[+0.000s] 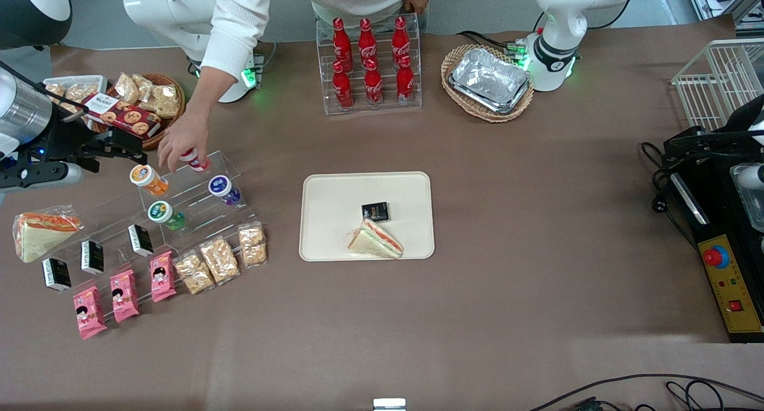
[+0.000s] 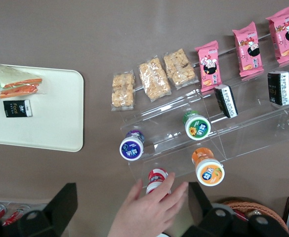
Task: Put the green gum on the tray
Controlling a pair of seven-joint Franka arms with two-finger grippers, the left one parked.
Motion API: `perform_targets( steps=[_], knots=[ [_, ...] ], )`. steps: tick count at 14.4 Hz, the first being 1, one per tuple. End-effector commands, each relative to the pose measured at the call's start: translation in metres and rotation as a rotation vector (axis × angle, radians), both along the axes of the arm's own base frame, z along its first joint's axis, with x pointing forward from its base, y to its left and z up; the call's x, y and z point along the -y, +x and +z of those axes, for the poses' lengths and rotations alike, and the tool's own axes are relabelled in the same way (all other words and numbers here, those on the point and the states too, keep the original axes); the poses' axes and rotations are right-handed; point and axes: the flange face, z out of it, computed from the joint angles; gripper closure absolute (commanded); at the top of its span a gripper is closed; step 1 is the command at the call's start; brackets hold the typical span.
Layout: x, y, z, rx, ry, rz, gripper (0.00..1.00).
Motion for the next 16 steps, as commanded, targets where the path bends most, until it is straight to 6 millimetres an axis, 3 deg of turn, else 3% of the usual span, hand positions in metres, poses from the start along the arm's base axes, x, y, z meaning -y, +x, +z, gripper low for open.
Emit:
perform_targets(
  steps=[1, 13, 16],
  knots=[
    [0.003, 0.000, 0.004, 0.009, -0.014, 0.013, 0.00],
    [0.006, 0.000, 0.005, 0.011, -0.017, 0.014, 0.00],
    [0.017, 0.001, 0.005, 0.016, -0.011, 0.056, 0.00]
  ],
)
